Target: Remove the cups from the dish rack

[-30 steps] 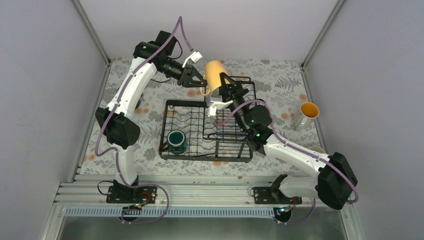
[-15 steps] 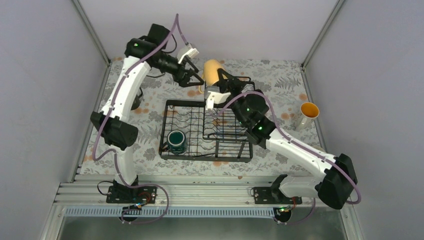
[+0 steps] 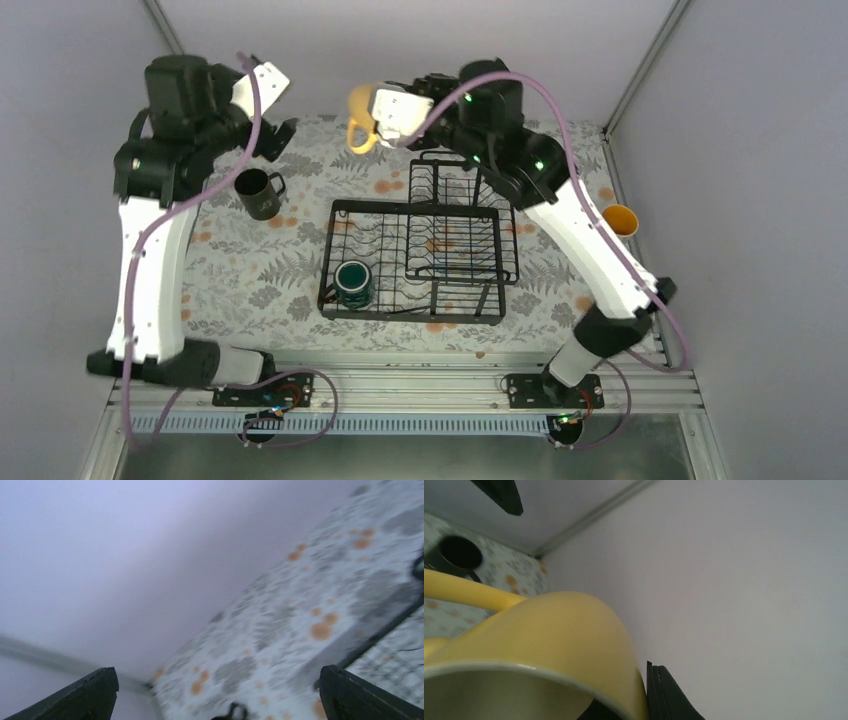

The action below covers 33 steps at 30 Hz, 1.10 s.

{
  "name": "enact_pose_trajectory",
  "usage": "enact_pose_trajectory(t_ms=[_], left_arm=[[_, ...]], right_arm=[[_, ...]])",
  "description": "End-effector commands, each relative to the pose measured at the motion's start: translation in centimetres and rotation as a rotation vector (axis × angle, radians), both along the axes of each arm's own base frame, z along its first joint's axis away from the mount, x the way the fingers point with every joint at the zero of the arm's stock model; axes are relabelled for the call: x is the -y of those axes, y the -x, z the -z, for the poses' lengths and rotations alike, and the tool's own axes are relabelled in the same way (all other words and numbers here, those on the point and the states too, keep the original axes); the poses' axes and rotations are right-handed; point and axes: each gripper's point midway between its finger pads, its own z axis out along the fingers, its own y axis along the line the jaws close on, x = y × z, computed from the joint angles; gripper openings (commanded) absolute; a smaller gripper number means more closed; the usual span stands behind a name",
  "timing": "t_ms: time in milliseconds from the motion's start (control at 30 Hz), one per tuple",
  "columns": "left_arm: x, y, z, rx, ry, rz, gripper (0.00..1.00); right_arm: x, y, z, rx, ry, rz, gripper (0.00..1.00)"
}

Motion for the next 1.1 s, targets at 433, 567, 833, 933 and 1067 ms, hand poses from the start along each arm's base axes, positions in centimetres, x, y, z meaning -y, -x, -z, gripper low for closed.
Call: enact_pose_trajectory(t_ms=[433, 567, 833, 933, 1067], left_arm=[[-21.8, 10.2, -8.0, 0.644, -0.568, -1.022, 1.00], [-23.7, 11.3, -7.6, 0.623, -0.522, -1.076, 1.00], [-23.1, 11.8, -7.3, 0.689, -0.424, -1.000, 1.00], [-22.6, 11.9, -7.6, 0.713, -0.385, -0.978, 1.00], [-22.4, 11.5, -7.4, 0.695, -0.365, -0.956, 1.00]], right_arm=[[-18.9, 4.8, 17.7, -0.280, 0.376, -0.297, 0.03], [-22.0, 4.6, 22.1, -0.274, 0.427, -0.308, 0.03], [-25.6, 4.0, 30.1, -0.272, 0.524, -0.344, 0.03], [-26.6, 3.8, 31.8, -0.252, 0.536, -0.357, 0.03], [-27.5, 3.6, 34.1, -0.218, 0.574, -0.374, 0.03]])
